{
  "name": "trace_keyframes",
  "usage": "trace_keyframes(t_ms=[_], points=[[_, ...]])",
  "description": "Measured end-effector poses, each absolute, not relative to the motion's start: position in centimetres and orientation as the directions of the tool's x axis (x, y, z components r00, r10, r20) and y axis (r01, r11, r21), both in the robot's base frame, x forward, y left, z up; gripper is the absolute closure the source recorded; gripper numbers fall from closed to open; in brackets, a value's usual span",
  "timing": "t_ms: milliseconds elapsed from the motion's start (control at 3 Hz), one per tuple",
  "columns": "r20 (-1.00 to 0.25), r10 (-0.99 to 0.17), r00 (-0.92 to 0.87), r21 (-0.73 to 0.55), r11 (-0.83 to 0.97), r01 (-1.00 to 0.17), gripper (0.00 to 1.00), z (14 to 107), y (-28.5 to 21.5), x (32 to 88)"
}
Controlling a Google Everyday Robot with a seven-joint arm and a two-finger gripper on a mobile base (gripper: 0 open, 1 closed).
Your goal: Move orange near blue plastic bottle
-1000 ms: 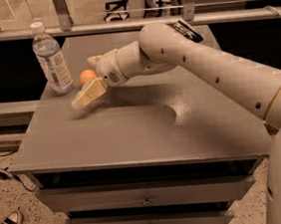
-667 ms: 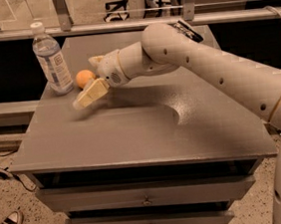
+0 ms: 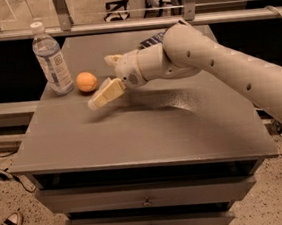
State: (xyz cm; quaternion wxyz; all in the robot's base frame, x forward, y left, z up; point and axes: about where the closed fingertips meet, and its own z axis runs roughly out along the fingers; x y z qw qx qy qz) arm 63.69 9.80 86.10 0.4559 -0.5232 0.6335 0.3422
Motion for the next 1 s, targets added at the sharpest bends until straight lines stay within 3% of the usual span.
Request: trace_keyframes(t_ms=[667,1000], points=[[-0.969,-0.248,0.007,-0.088,0.315,-0.945,0.00,88.6,-0.8,62.2],[-0.969,-0.249,0.010,-0.095,0.332,-0.939,0.00,88.7,-2.1,62.1]])
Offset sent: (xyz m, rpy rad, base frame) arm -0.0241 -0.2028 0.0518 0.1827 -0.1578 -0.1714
